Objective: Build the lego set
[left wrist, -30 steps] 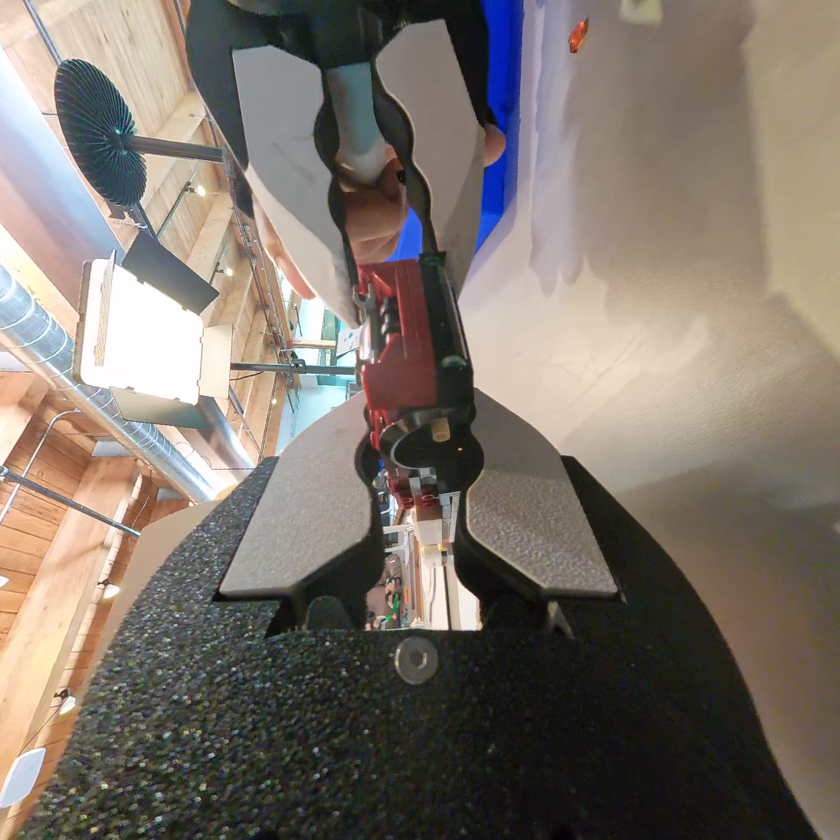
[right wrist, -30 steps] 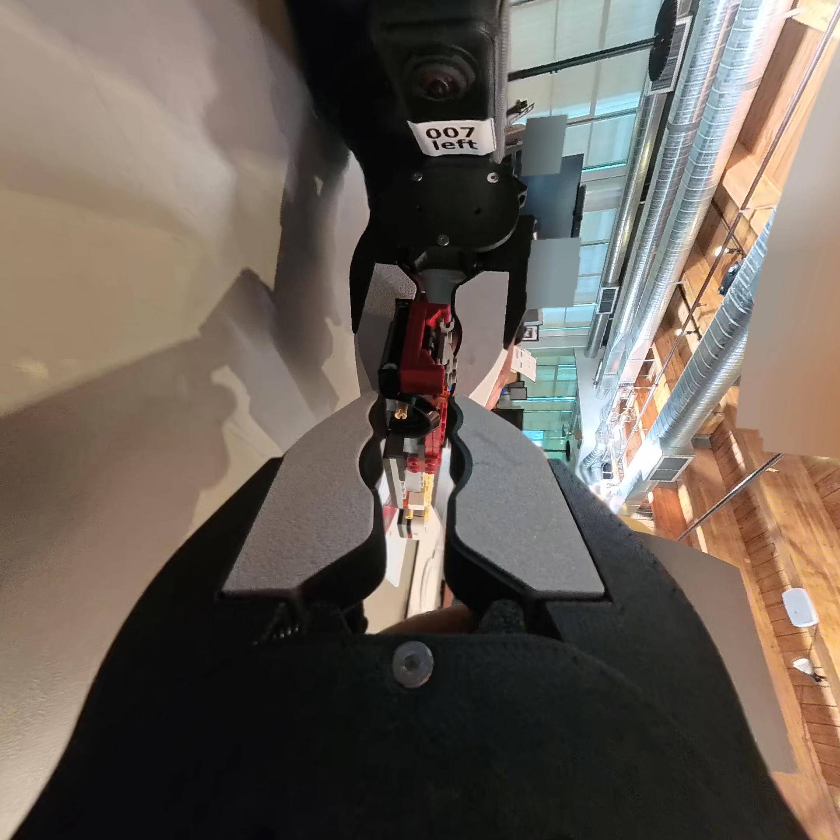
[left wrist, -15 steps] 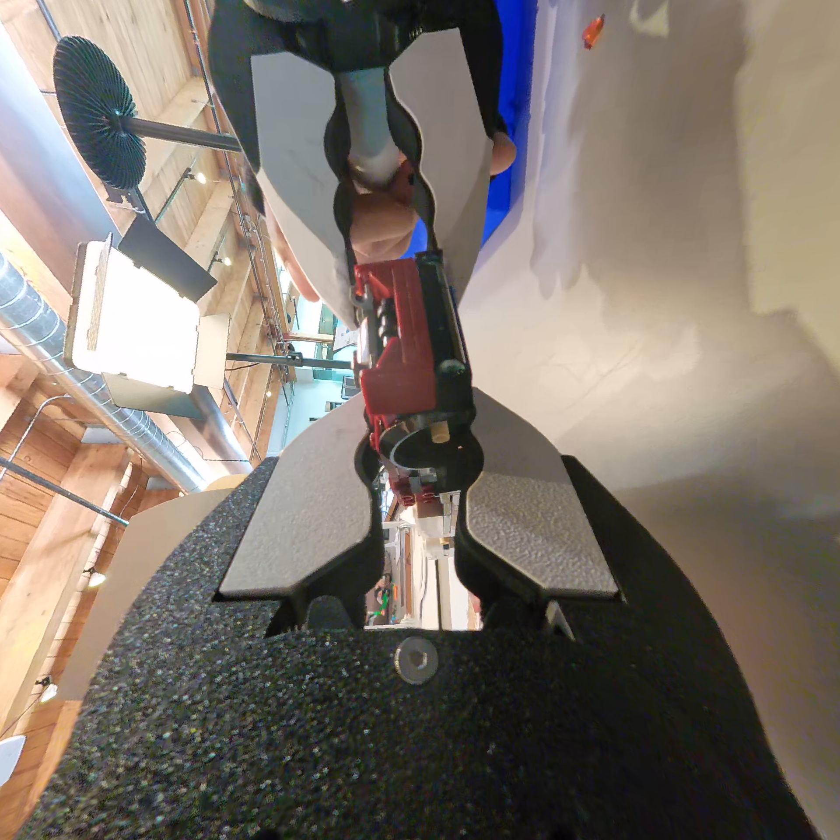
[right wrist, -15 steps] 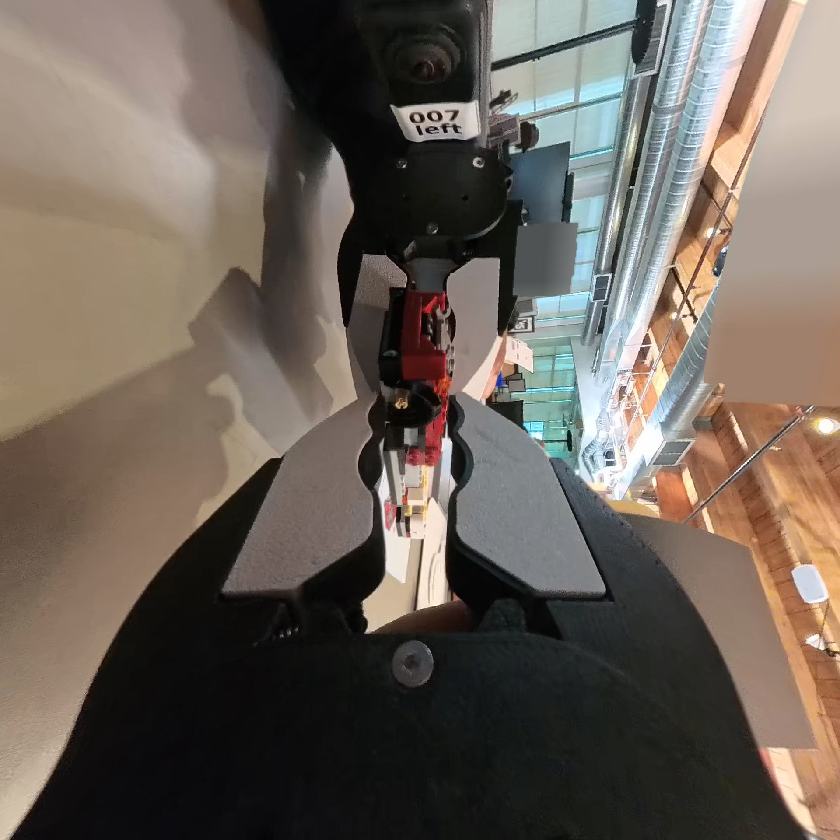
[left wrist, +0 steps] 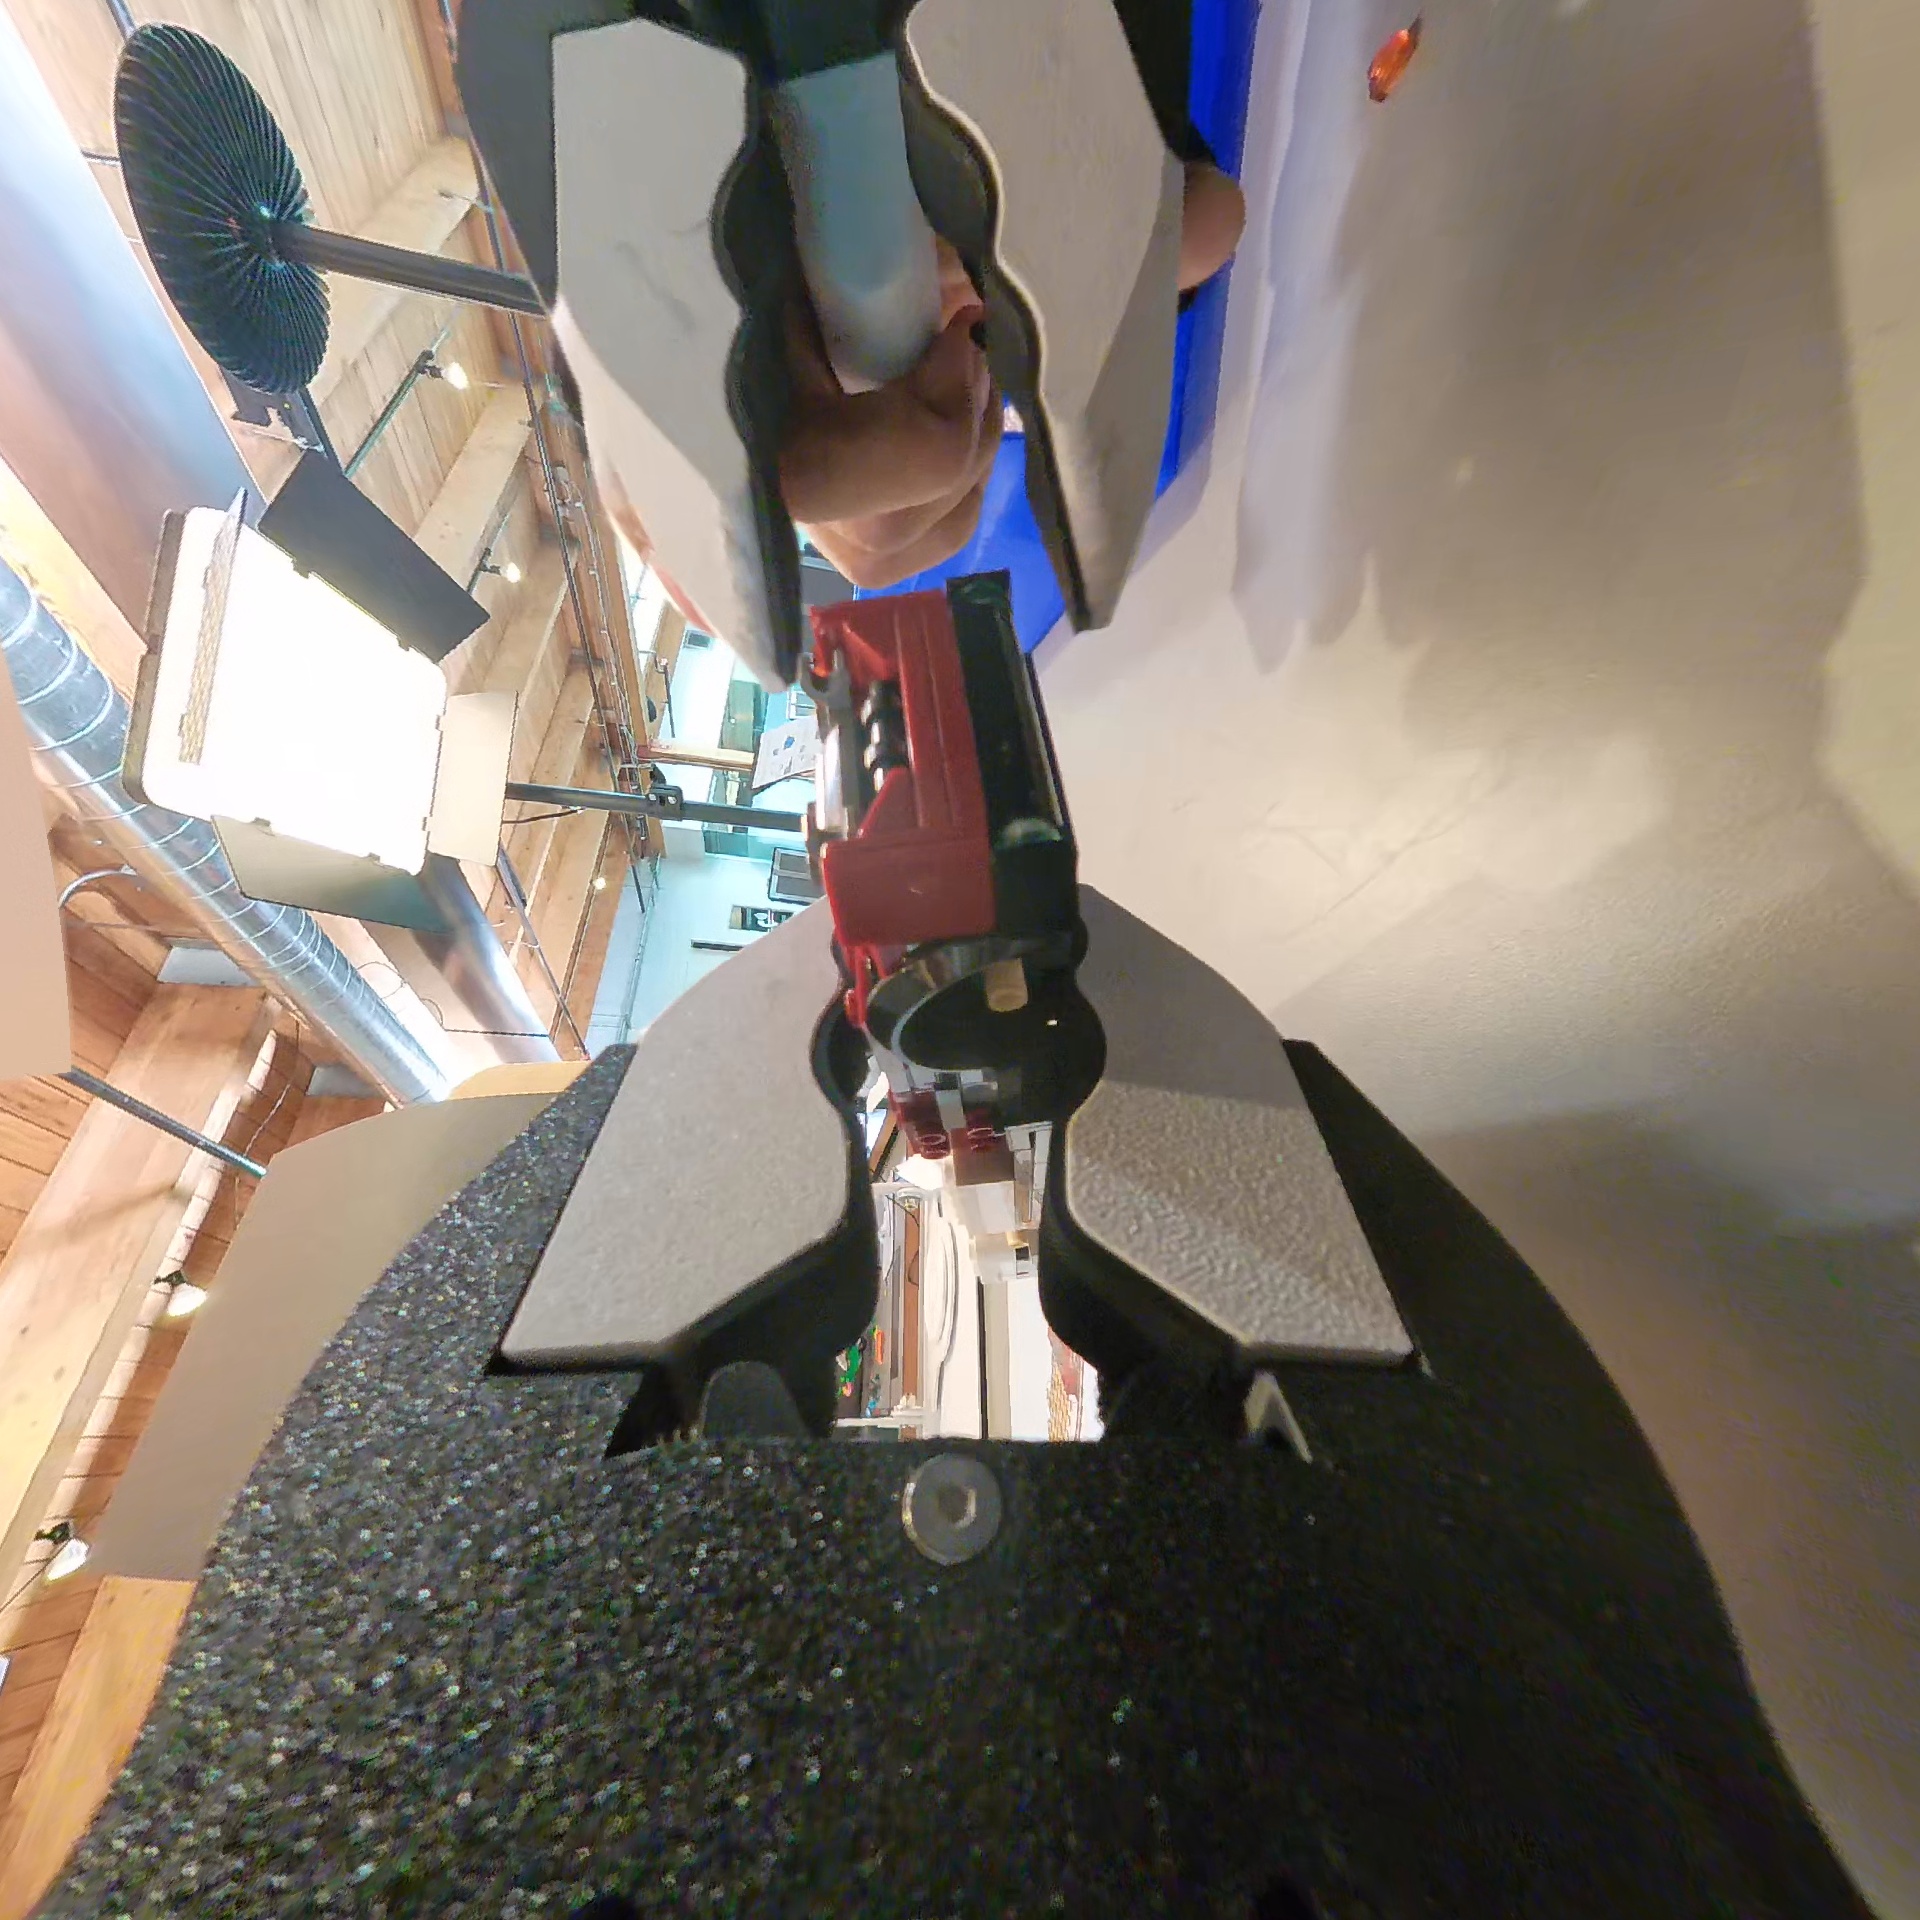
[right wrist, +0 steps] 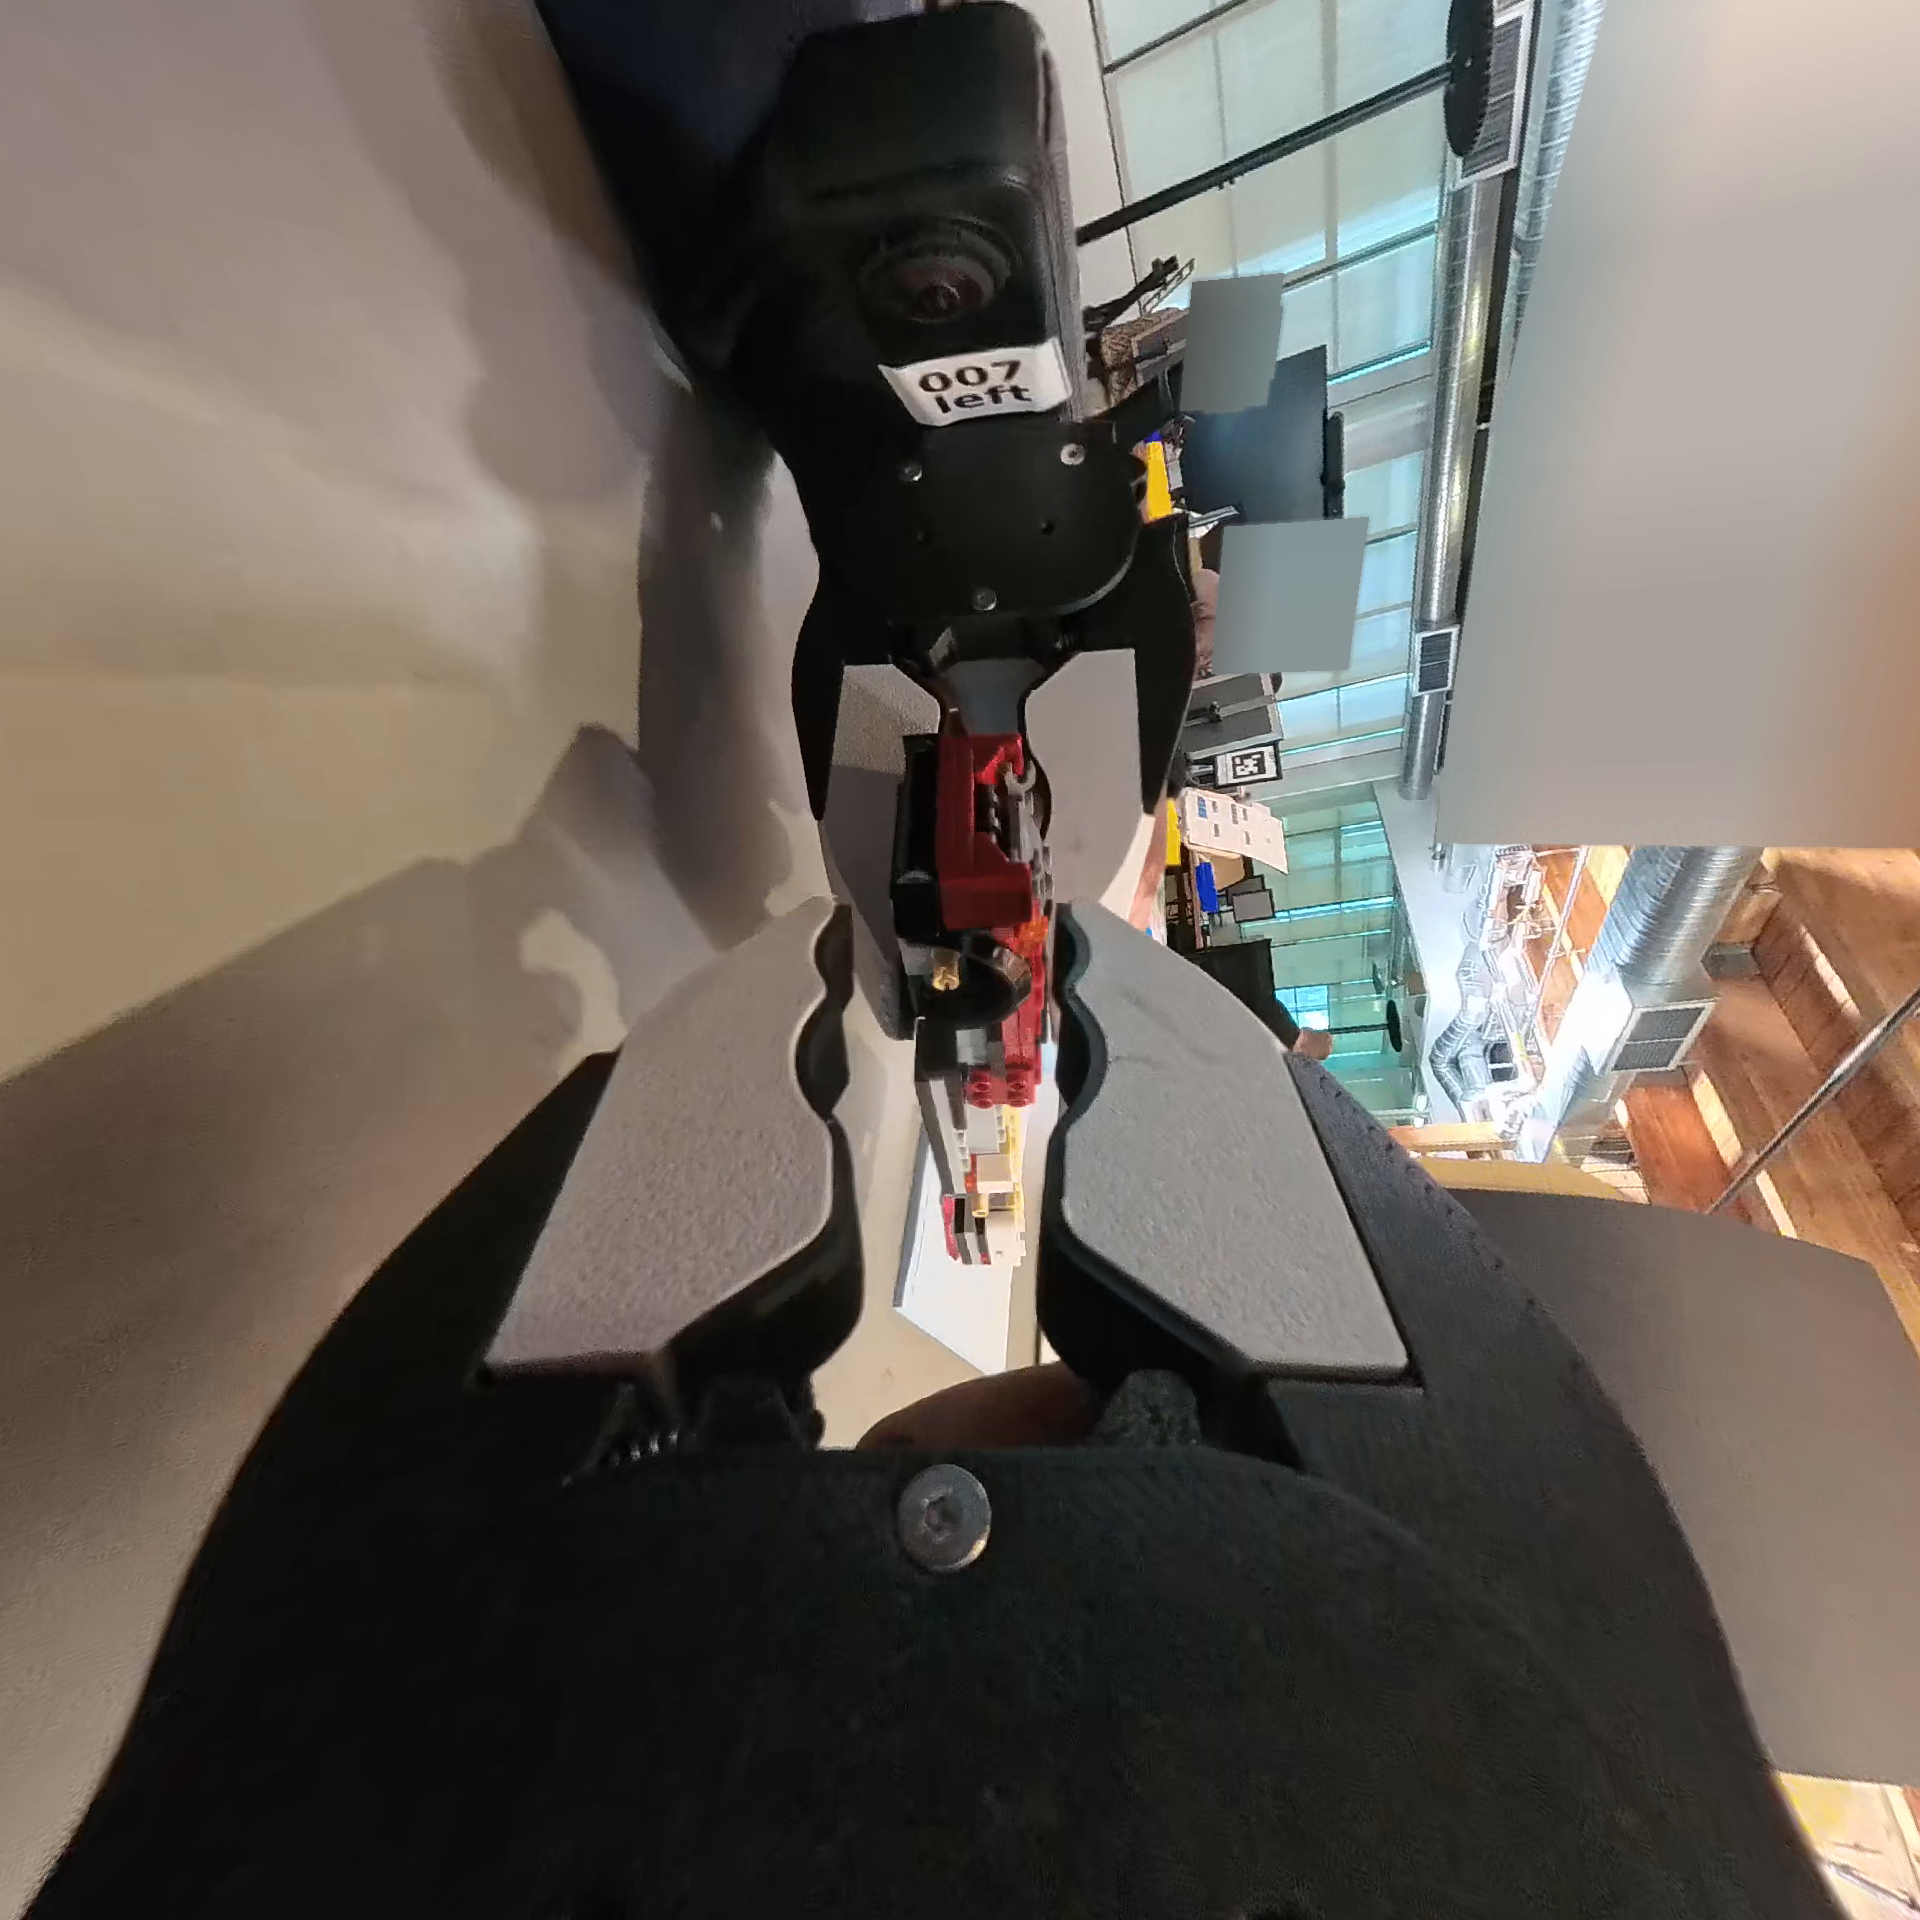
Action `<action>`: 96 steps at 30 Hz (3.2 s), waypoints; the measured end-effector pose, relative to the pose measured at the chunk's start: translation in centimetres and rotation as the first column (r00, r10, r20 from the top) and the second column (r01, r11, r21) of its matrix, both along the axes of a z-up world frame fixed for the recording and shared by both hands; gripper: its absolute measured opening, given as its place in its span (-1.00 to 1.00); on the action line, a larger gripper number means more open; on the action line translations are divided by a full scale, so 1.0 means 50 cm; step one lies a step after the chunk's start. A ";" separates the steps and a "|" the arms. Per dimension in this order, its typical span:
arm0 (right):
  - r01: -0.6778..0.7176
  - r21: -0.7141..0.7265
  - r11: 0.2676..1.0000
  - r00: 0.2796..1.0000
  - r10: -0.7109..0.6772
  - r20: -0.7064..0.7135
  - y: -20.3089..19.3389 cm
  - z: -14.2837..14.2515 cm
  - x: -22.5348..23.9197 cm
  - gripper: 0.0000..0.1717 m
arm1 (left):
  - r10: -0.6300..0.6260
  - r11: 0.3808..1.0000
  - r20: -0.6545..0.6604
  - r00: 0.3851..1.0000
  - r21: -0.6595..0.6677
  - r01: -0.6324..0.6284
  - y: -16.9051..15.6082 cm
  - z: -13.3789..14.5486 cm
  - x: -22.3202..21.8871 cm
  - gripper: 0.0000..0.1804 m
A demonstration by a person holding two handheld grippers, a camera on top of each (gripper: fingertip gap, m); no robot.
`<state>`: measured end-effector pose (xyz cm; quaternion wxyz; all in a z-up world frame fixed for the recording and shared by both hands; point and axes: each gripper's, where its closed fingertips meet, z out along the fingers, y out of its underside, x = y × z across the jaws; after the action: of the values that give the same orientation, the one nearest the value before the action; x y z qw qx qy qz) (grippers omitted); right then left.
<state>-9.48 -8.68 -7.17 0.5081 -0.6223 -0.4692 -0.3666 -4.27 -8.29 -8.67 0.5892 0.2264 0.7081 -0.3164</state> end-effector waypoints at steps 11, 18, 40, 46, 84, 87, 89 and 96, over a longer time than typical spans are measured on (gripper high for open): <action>-0.001 0.023 1.000 0.996 -0.001 0.084 0.002 0.002 0.001 -0.70 | 0.000 1.000 -0.013 1.000 0.012 0.000 -0.002 -0.006 -0.002 -0.64; -0.005 0.017 1.000 0.996 0.004 0.090 0.001 0.003 -0.002 -0.71 | -0.004 1.000 -0.017 1.000 0.011 0.004 -0.003 -0.006 -0.003 -0.64; -0.025 -0.084 0.996 0.989 0.013 -0.147 -0.010 0.001 -0.005 -0.68 | -0.038 0.999 -0.021 0.999 0.018 0.038 -0.015 -0.004 -0.017 -0.64; -0.006 -0.076 0.997 1.000 0.005 -0.016 -0.010 -0.002 -0.008 -0.71 | -0.055 0.998 -0.051 0.997 0.023 0.056 -0.017 -0.010 -0.022 -0.64; -0.070 -0.044 0.997 0.950 0.053 -0.309 -0.010 0.032 -0.033 -0.70 | -0.166 0.979 -0.239 0.957 -0.160 0.130 -0.027 -0.004 -0.038 -0.64; -0.069 -0.040 0.997 0.956 0.055 -0.289 -0.010 0.031 -0.034 -0.70 | -0.169 0.978 -0.248 0.954 -0.159 0.132 -0.028 -0.006 -0.039 -0.64; -0.068 -0.037 0.997 0.958 0.055 -0.281 -0.009 0.030 -0.035 -0.70 | -0.171 0.978 -0.254 0.952 -0.159 0.133 -0.028 -0.006 -0.039 -0.64; -0.070 -0.044 0.997 0.957 0.055 -0.286 -0.008 0.029 -0.035 -0.71 | -0.170 0.979 -0.265 0.949 -0.154 0.132 -0.028 -0.009 -0.040 -0.64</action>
<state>-11.25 -9.09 -5.73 0.5646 -0.6668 -0.4205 -0.2445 -6.29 -9.67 -9.11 0.4722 0.1933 0.7412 -0.4362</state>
